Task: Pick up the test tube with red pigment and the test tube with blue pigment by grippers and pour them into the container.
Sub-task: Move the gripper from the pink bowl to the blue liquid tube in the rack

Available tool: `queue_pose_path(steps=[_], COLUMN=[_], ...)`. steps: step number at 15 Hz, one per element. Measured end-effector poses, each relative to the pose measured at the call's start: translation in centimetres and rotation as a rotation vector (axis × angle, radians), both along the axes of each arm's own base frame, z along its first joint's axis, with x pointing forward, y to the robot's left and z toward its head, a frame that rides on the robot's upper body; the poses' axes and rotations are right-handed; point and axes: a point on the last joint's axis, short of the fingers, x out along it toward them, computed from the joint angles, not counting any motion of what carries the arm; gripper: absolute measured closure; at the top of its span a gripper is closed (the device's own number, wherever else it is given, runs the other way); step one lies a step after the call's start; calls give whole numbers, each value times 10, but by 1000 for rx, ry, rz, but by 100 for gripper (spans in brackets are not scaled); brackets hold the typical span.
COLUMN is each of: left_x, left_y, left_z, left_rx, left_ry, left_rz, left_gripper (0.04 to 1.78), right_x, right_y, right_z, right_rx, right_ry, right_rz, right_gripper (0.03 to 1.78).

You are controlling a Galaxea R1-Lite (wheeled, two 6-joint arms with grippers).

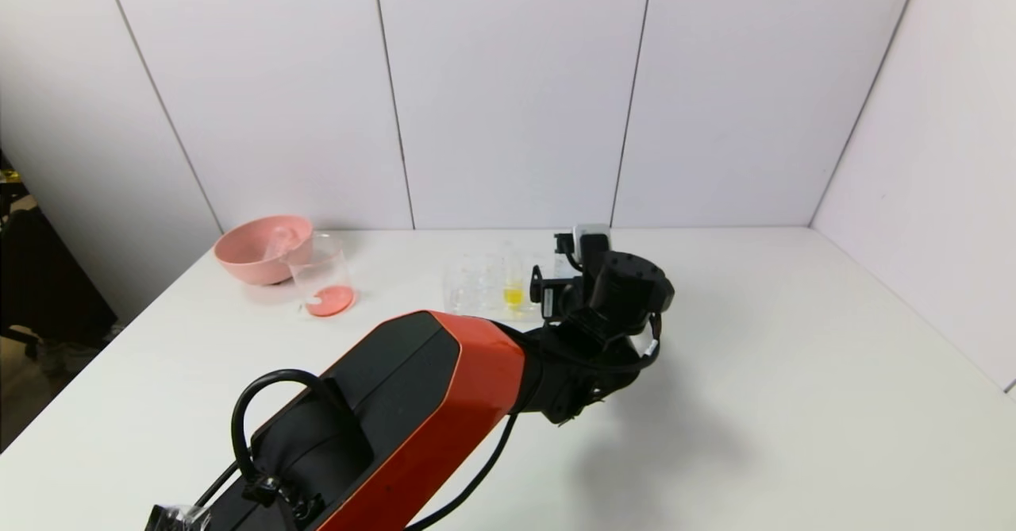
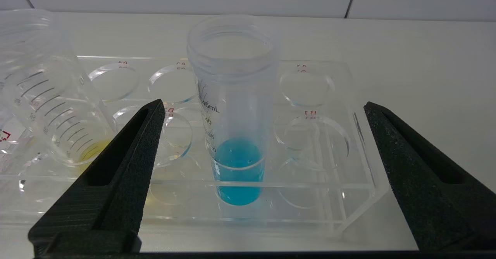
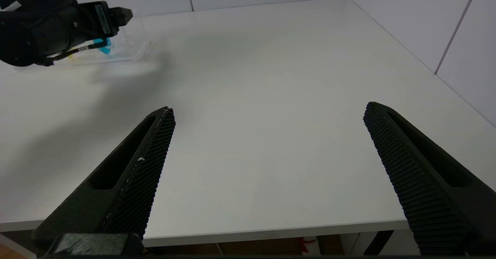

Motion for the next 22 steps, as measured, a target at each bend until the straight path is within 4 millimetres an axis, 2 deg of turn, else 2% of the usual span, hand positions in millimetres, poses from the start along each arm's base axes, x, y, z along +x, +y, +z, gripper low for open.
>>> queue_pose_path(steps=[3, 10, 18, 22], left_x=[-2, -5, -3, -5], left_y=[0, 3, 6, 7], left_z=[12, 23, 19, 7], left_rx=[-34, -53, -59, -62], left_ry=[-32, -47, -51, -51], left_rz=[0, -2, 4, -4], left_gripper=[6, 6, 6, 6], right_x=[0, 0, 0, 0], right_y=[0, 0, 0, 0], right_z=[0, 0, 0, 0], right_rx=[0, 0, 0, 0], right_ry=[0, 0, 0, 0], right_rz=[1, 1, 1, 0], right_gripper=[4, 4, 4, 4])
